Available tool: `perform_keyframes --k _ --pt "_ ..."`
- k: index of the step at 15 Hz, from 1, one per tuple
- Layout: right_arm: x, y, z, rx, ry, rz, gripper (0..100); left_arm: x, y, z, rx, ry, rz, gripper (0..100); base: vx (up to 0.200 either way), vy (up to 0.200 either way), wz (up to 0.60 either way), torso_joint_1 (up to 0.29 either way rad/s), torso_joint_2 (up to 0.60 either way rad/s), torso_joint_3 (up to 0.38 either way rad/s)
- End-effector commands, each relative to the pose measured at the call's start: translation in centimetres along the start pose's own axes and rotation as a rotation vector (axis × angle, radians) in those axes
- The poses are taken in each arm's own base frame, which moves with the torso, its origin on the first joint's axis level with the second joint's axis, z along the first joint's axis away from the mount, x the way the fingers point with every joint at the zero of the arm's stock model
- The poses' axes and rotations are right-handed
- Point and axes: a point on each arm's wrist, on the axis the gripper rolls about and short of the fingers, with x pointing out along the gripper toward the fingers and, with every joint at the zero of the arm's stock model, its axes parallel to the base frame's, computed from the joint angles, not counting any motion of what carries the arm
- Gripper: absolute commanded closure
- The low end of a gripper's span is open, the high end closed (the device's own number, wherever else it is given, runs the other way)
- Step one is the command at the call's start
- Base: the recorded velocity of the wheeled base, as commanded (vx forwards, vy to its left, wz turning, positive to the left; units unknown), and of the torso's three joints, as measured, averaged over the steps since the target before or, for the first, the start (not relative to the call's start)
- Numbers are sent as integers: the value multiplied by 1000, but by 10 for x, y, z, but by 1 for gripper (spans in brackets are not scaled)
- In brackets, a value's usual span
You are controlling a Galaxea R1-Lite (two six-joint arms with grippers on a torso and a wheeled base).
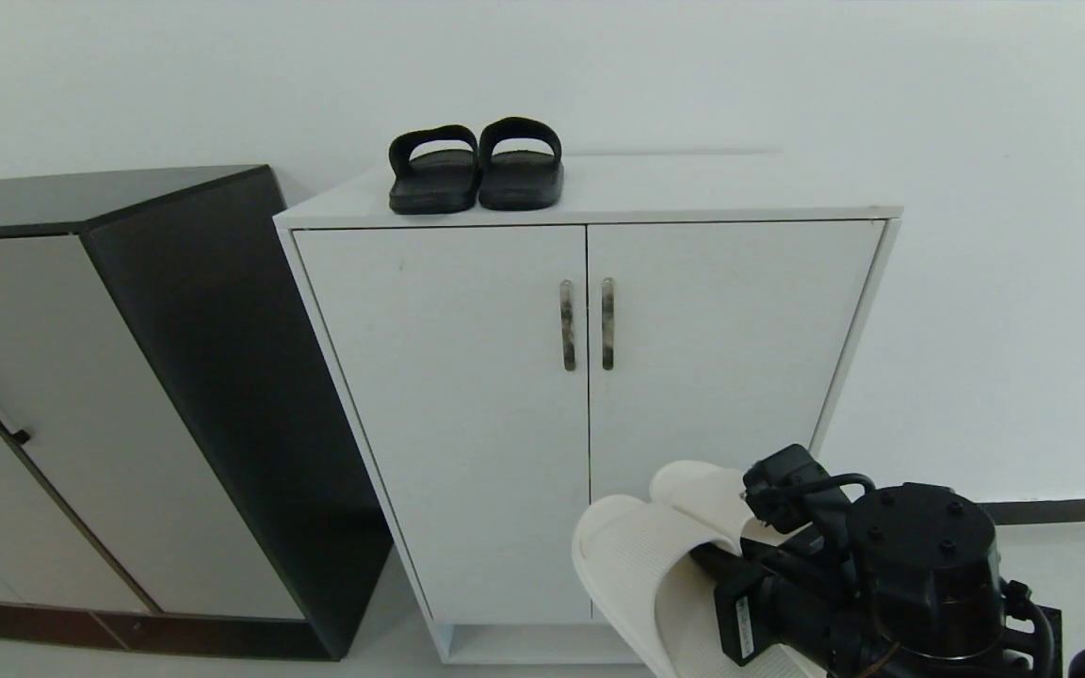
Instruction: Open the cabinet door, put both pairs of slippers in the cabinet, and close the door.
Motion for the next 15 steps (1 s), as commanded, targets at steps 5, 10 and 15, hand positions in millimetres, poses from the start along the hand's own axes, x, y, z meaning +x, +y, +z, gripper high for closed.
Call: perform_keyframes --k 5,10,15 --pt "-1 1 -2 -15 2 3 100 5 0 27 6 -10 -23 0 0 0 0 -48 436 385" --pt "-1 1 -2 -16 -3 5 100 78 -12 84 -92 138 -254 0 0 0 0 -3 100 95" --pt "0 2 -1 -9 -21 8 100 158 -59 118 35 131 -339 0 0 0 0 0 0 0"
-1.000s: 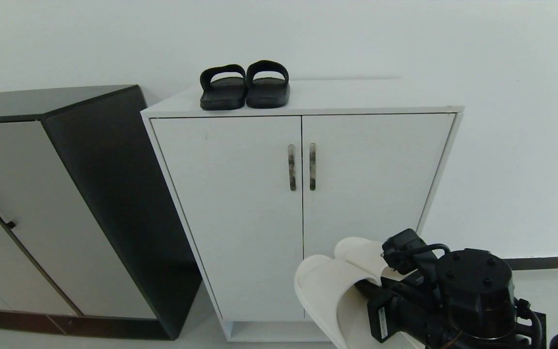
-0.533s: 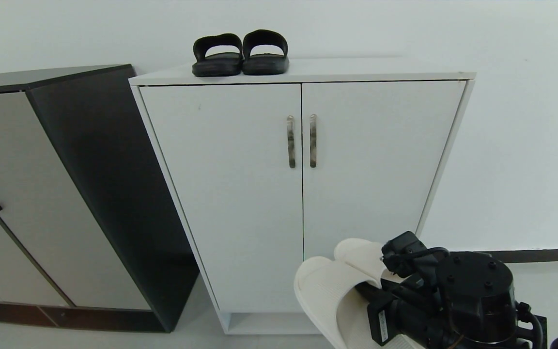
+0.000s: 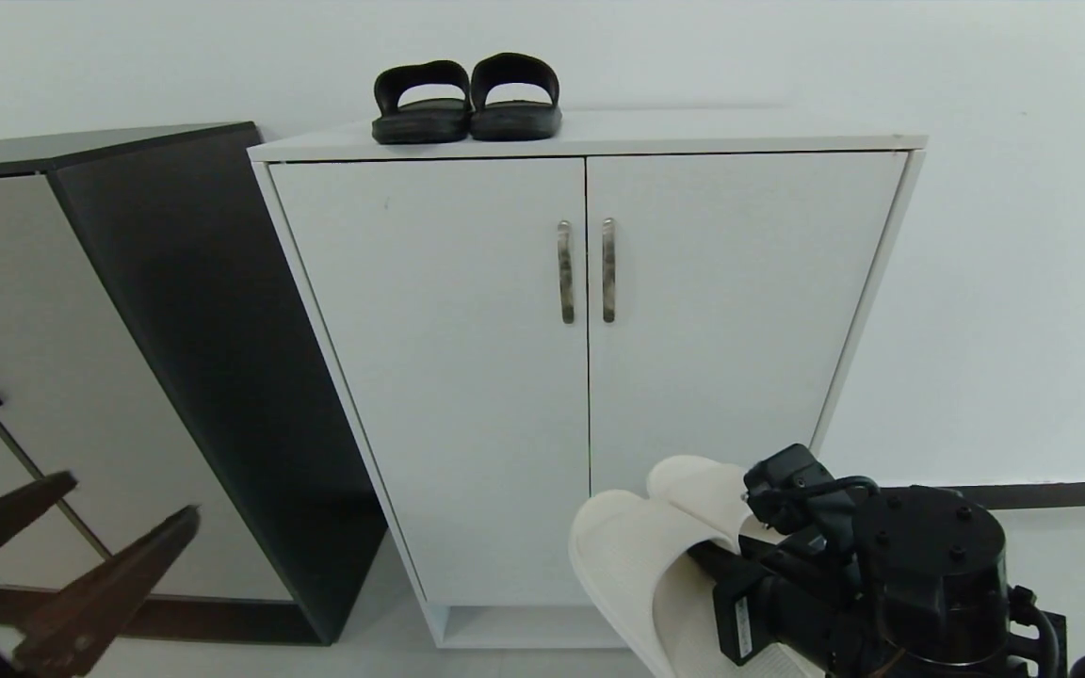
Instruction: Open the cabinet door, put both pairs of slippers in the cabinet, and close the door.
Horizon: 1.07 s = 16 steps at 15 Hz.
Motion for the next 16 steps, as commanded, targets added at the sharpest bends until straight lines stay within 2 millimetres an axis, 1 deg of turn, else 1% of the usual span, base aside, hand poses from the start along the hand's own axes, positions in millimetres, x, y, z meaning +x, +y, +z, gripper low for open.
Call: perform_keyframes --k 1,2,4,5,7,9,11,12,14,16 --pt "2 1 -2 -2 8 1 100 72 -37 22 53 63 -114 0 0 0 0 0 0 0" --pt "4 1 -4 -5 15 0 100 88 -65 35 19 11 -242 0 0 0 0 0 0 0" --pt "6 2 -7 -9 28 -2 100 125 -88 54 13 -24 -249 0 0 0 0 0 0 0" --pt "5 3 -7 -11 28 6 100 140 -95 62 4 -38 -258 0 0 0 0 0 0 0" --pt "4 7 -7 -17 26 20 100 177 -113 68 -4 -49 -306 0 0 0 0 0 0 0" --pt "3 9 -7 -19 25 28 100 192 -134 74 -78 -58 -425 0 0 0 0 0 0 0" --pt "3 14 -7 -22 23 46 100 206 -144 79 -149 -54 -504 0 0 0 0 0 0 0" --pt "3 16 -8 -25 26 51 100 210 -147 78 -173 -38 -552 0 0 0 0 0 0 0" --pt "3 16 -8 -26 28 52 100 208 -148 77 -164 27 -695 0 0 0 0 0 0 0" --pt "2 16 -7 -26 24 55 100 217 -140 84 -196 74 -764 0 0 0 0 0 0 0"
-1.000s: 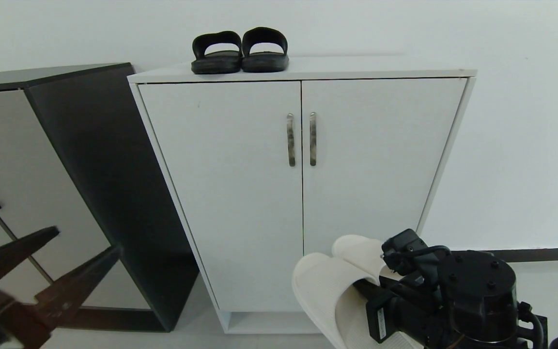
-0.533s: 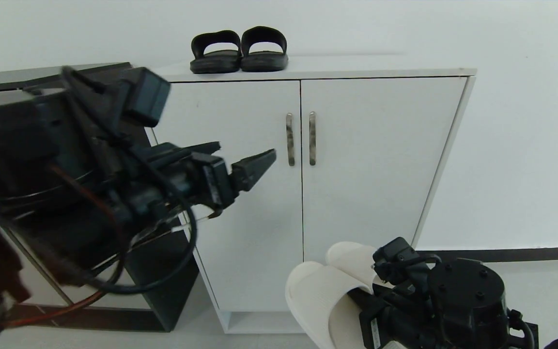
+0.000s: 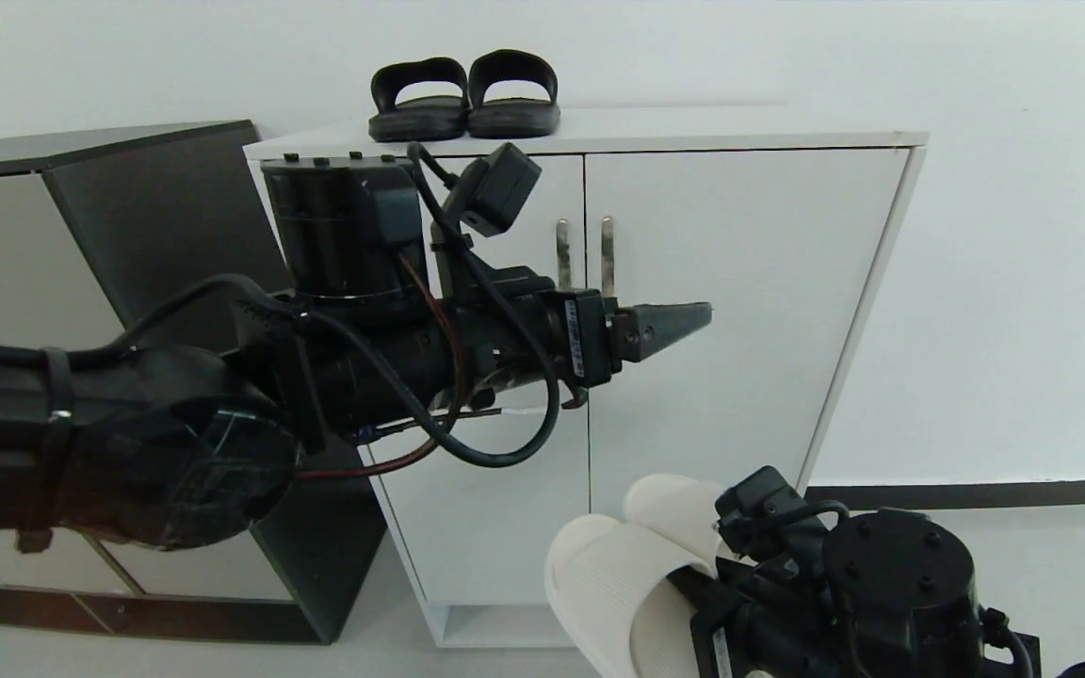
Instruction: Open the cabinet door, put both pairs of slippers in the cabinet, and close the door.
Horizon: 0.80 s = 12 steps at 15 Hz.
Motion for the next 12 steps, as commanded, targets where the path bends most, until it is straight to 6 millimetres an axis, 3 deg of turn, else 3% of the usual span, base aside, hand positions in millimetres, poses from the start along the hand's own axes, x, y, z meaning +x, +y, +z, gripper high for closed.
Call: perform_keyframes --k 1,5,8,12 --pt "1 1 0 0 3 16 100 5 14 8 -26 6 -19 0 0 0 0 0 0 0" --pt "0 3 -1 -4 9 42 100 15 43 13 -31 -4 44 0 0 0 0 0 0 0" --pt "0 3 -2 -10 10 39 100 31 52 14 -23 -33 109 0 0 0 0 0 0 0" --pt "-1 4 -2 -26 9 41 100 37 57 22 -21 -41 127 0 0 0 0 0 0 0"
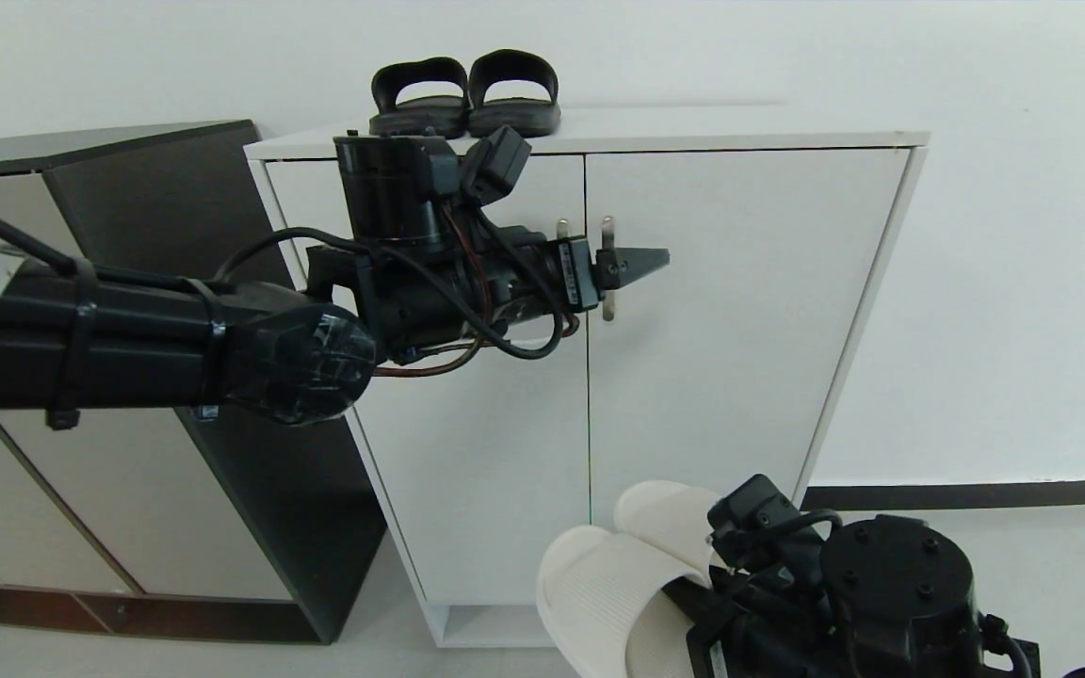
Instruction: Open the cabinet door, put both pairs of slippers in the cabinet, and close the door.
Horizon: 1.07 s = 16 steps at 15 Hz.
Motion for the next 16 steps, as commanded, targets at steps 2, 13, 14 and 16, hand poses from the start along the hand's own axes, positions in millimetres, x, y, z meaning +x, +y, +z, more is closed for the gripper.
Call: perform_keyframes --k 2,13,14,16 --pt "0 1 0 0 0 3 100 8 7 1 2 -9 10 0 0 0 0 0 0 0" --pt "0 1 -1 -2 4 4 100 33 33 -7 -11 12 69 0 0 0 0 0 0 0" --pt "0 1 -1 -2 3 4 100 32 33 -6 -11 12 69 0 0 0 0 0 0 0" --pt "0 1 -1 -2 4 5 100 31 31 -5 -10 10 66 100 0 0 0 0 0 0"
